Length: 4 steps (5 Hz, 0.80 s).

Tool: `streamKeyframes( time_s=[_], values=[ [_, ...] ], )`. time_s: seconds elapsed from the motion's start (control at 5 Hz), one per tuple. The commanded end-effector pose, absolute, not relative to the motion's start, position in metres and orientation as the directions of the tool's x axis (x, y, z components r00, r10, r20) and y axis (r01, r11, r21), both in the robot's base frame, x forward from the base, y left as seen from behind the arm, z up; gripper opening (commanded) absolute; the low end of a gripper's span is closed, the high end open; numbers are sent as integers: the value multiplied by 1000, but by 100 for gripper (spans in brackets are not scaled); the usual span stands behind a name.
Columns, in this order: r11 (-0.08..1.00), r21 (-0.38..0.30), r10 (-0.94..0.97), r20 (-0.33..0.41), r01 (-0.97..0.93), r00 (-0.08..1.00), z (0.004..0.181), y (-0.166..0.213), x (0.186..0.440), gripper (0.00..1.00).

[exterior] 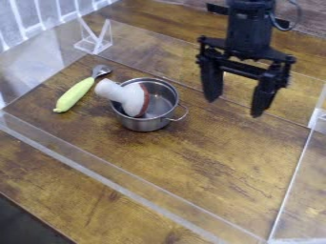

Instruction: Put the mushroom in the silver pot

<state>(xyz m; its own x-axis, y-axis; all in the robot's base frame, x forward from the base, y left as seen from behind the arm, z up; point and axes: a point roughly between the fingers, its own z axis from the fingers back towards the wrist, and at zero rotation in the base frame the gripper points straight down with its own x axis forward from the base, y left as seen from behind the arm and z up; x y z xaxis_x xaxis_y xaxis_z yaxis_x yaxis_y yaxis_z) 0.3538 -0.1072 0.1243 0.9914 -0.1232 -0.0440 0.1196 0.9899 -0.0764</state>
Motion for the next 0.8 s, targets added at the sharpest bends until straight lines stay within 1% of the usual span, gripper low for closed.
streamKeyframes(
  time_s=[0.0, 0.2, 0.4, 0.6],
  values=[
    [978, -80, -192, 2, 192, 981, 147, -127, 356, 100],
    [992, -73, -101, -1, 100, 995, 143, -123, 363, 100],
    [995, -67, -80, -1, 80, 997, 140, -121, 354, 100],
    [996, -60, -64, 15, 65, 998, 142, -116, 349, 100]
  ],
)
